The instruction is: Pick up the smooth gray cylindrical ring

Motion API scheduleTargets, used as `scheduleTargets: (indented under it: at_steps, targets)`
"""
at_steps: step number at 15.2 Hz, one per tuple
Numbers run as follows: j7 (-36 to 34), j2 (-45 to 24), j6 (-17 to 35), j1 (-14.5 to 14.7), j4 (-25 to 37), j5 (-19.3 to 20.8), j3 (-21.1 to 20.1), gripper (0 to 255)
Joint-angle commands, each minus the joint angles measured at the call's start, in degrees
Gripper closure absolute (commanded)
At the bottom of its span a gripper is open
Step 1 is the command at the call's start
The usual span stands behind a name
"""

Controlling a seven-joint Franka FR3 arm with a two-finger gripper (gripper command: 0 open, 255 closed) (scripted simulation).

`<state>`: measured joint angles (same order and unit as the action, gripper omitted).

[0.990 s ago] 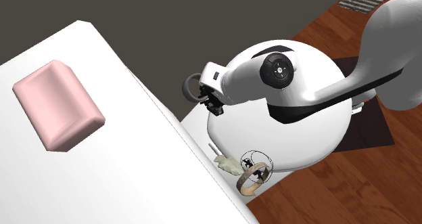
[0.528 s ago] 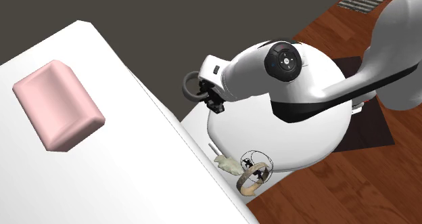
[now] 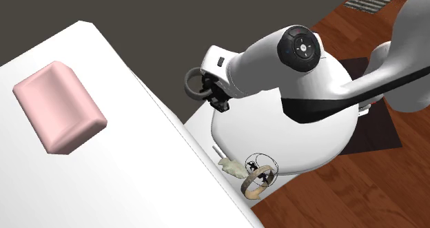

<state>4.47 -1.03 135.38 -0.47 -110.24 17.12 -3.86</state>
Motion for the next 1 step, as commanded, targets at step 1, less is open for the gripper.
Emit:
scheduleTargets:
  at_steps: [1]
  targets:
    - [0.2, 0.3, -0.4, 0.0, 0.2, -0.1, 0.0, 255]
